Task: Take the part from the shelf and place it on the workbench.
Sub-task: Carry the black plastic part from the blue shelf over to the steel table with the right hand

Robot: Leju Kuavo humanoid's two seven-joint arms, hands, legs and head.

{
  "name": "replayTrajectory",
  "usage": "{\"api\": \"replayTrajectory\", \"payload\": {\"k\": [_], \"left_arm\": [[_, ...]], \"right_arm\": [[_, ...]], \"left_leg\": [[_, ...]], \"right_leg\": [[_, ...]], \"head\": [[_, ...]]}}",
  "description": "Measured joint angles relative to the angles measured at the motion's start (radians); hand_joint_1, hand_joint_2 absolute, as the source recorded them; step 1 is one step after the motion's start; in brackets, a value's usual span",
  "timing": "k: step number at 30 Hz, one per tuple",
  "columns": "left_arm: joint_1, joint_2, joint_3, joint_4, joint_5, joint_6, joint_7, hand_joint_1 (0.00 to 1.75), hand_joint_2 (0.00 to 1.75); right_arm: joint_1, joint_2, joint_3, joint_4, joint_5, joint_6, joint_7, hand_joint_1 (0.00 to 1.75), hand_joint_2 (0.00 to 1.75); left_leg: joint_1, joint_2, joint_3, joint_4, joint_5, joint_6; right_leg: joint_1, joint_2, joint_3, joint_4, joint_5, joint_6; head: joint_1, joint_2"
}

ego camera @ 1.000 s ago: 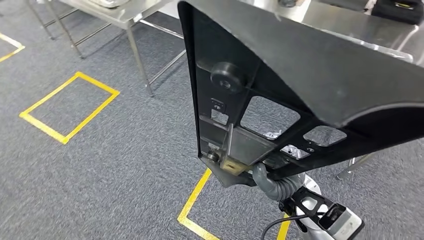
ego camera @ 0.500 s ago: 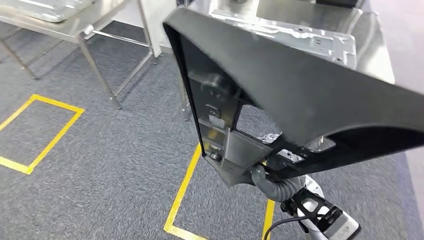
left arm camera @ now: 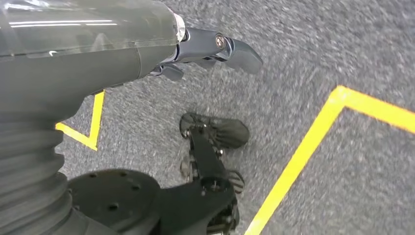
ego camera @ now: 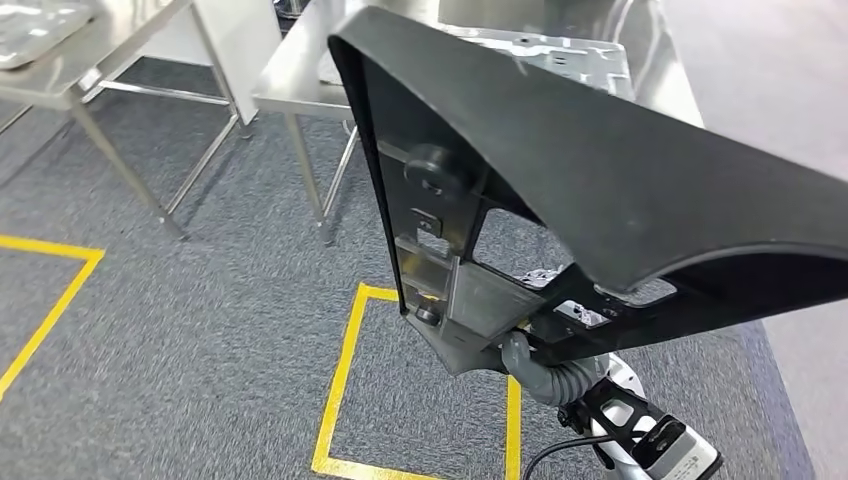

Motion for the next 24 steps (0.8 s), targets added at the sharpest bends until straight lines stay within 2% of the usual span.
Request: {"api": "replayTrajectory", "payload": {"k": [1, 2, 3, 4, 5, 7, 8, 9, 10, 11, 12, 14, 15, 17, 19, 20, 21, 23, 24], "left_arm": [[0.000, 0.000, 0.001, 0.000, 0.002, 0.002, 0.002, 0.00, 1.75], [-0.001, 0.000, 0.001, 0.000, 0.002, 0.002, 0.003, 0.00, 1.75], [-0.003, 0.000, 0.001, 0.000, 0.003, 0.002, 0.003, 0.00, 1.75], [-0.004, 0.000, 0.002, 0.000, 0.003, 0.002, 0.003, 0.00, 1.75], [-0.005, 0.000, 0.002, 0.000, 0.003, 0.002, 0.003, 0.00, 1.75], [-0.003, 0.000, 0.004, 0.000, 0.003, 0.001, 0.003, 0.00, 1.75], [-0.001, 0.000, 0.006, 0.000, 0.003, 0.000, 0.004, 0.00, 1.75], [0.001, -0.001, 0.007, 0.000, 0.003, 0.000, 0.004, 0.00, 1.75], [0.002, -0.001, 0.007, 0.000, 0.003, 0.000, 0.004, 0.00, 1.75], [0.003, -0.001, 0.008, 0.000, 0.003, -0.002, 0.004, 0.00, 1.75], [0.002, -0.001, 0.008, 0.000, 0.003, -0.005, 0.004, 0.00, 1.75], [-0.001, 0.000, 0.010, 0.000, 0.003, -0.015, 0.003, 0.00, 1.75], [-0.003, 0.000, 0.011, 0.000, 0.003, -0.021, 0.003, 0.00, 1.75], [-0.007, 0.000, 0.012, 0.000, 0.004, -0.030, 0.003, 0.00, 1.75], [-0.008, 0.000, 0.013, 0.000, 0.003, -0.039, 0.000, 0.00, 1.75], [-0.008, 0.001, 0.013, 0.000, 0.002, -0.043, -0.002, 0.00, 1.75], [-0.007, 0.001, 0.013, 0.000, 0.001, -0.047, -0.005, 0.00, 1.75], [-0.005, 0.003, 0.013, 0.000, 0.000, -0.052, -0.008, 0.00, 1.75], [-0.004, 0.004, 0.013, 0.000, 0.000, -0.052, -0.009, 0.00, 1.75]], "right_arm": [[-0.001, 0.000, 0.000, 0.000, -0.001, 0.001, 0.000, 1.75, 1.75], [0.000, -0.001, 0.000, 0.000, -0.002, 0.001, 0.000, 1.75, 1.75], [0.000, -0.002, 0.000, -0.001, -0.004, 0.002, 0.000, 1.75, 1.75], [0.000, -0.004, 0.000, -0.001, -0.007, 0.003, 0.000, 1.75, 1.75], [-0.001, -0.006, 0.000, -0.001, -0.010, 0.004, 0.000, 1.75, 1.75], [-0.002, -0.009, 0.000, -0.002, -0.015, 0.006, 0.000, 1.75, 1.75], [-0.001, -0.009, 0.000, -0.002, -0.016, 0.006, 0.000, 1.75, 1.75], [0.000, -0.009, 0.000, -0.002, -0.017, 0.006, 0.000, 1.75, 1.75], [0.001, -0.009, 0.000, -0.002, -0.018, 0.007, 0.000, 1.75, 1.75], [0.002, -0.009, 0.000, -0.002, -0.020, 0.007, 0.000, 1.75, 1.75], [0.002, -0.009, 0.000, -0.002, -0.023, 0.008, 0.000, 1.75, 1.75], [0.004, -0.010, 0.000, -0.002, -0.028, 0.012, 0.000, 1.75, 1.75], [0.006, -0.010, -0.001, -0.002, -0.029, 0.013, 0.000, 1.75, 1.75], [0.011, -0.010, -0.004, -0.003, -0.029, 0.013, 0.000, 1.75, 1.75], [0.016, -0.010, -0.010, -0.009, -0.028, 0.013, 0.000, 1.75, 1.75], [0.018, -0.010, -0.013, -0.013, -0.028, 0.013, 0.000, 1.75, 1.75], [0.019, -0.009, -0.016, -0.017, -0.028, 0.012, 0.000, 1.75, 1.75], [0.021, -0.006, -0.019, -0.021, -0.028, 0.012, 0.000, 1.75, 1.75], [0.024, -0.004, -0.019, -0.021, -0.028, 0.012, 0.000, 1.75, 1.75]], "left_leg": [[-0.002, 0.011, 0.001, 0.001, -0.003, -0.005], [-0.002, 0.023, 0.002, 0.002, -0.005, -0.010], [0.000, 0.023, 0.003, 0.004, -0.009, -0.016], [0.003, 0.009, 0.000, 0.016, -0.021, -0.022], [0.006, -0.015, -0.012, 0.048, -0.043, -0.027], [0.009, -0.066, -0.065, 0.168, -0.110, -0.033], [0.009, -0.075, -0.097, 0.236, -0.138, -0.034], [0.009, -0.079, -0.120, 0.282, -0.148, -0.035], [0.009, -0.080, -0.128, 0.293, -0.140, -0.034], [0.009, -0.081, -0.118, 0.266, -0.113, -0.033], [0.010, -0.085, -0.091, 0.203, -0.072, -0.032], [0.012, -0.098, -0.038, 0.075, -0.017, -0.024], [0.011, -0.103, -0.024, 0.038, -0.006, -0.018], [0.008, -0.106, -0.021, 0.023, -0.006, -0.003], [0.009, -0.104, -0.017, 0.016, -0.003, 0.011], [0.010, -0.102, -0.013, 0.013, -0.001, 0.017], [0.011, -0.099, -0.011, 0.010, 0.000, 0.022], [0.009, -0.094, -0.008, 0.010, -0.003, 0.026], [0.008, -0.091, -0.006, 0.010, -0.006, 0.026]], "right_leg": [[0.005, 0.000, 0.002, -0.010, -0.002, -0.004], [0.006, 0.015, -0.001, -0.011, 0.001, -0.011], [0.005, 0.027, -0.002, -0.013, 0.003, -0.016], [0.004, 0.039, -0.002, -0.016, 0.005, -0.022], [0.001, 0.050, -0.001, -0.019, 0.008, -0.028], [0.001, 0.074, -0.002, -0.020, 0.011, -0.036], [0.002, 0.087, -0.002, -0.019, 0.011, -0.037], [0.003, 0.102, -0.003, -0.019, 0.011, -0.038], [0.004, 0.115, -0.003, -0.017, 0.011, -0.038], [0.004, 0.128, -0.002, -0.015, 0.011, -0.038], [0.004, 0.139, -0.002, -0.012, 0.010, -0.037], [0.005, 0.155, -0.004, -0.005, 0.008, -0.031], [0.006, 0.160, -0.006, -0.003, 0.007, -0.026], [0.006, 0.166, -0.010, -0.004, 0.006, -0.014], [0.005, 0.154, -0.013, 0.004, -0.002, -0.002], [0.005, 0.140, -0.023, 0.029, -0.017, 0.002], [0.004, 0.124, -0.045, 0.076, -0.041, 0.005], [0.001, 0.103, -0.117, 0.213, -0.100, 0.011], [-0.001, 0.100, -0.150, 0.268, -0.116, 0.013]], "head": [[0.000, 0.000], [0.000, 0.000], [0.000, 0.000], [0.000, 0.000], [0.000, 0.000], [0.000, 0.000], [0.000, 0.000], [0.000, 0.000], [0.000, 0.000], [0.000, 0.000], [0.000, 0.000], [0.000, 0.000], [0.000, 0.000], [0.000, 0.000], [0.000, 0.000], [0.000, 0.000], [0.000, 0.000], [0.000, 0.000], [0.000, 0.000]]}}
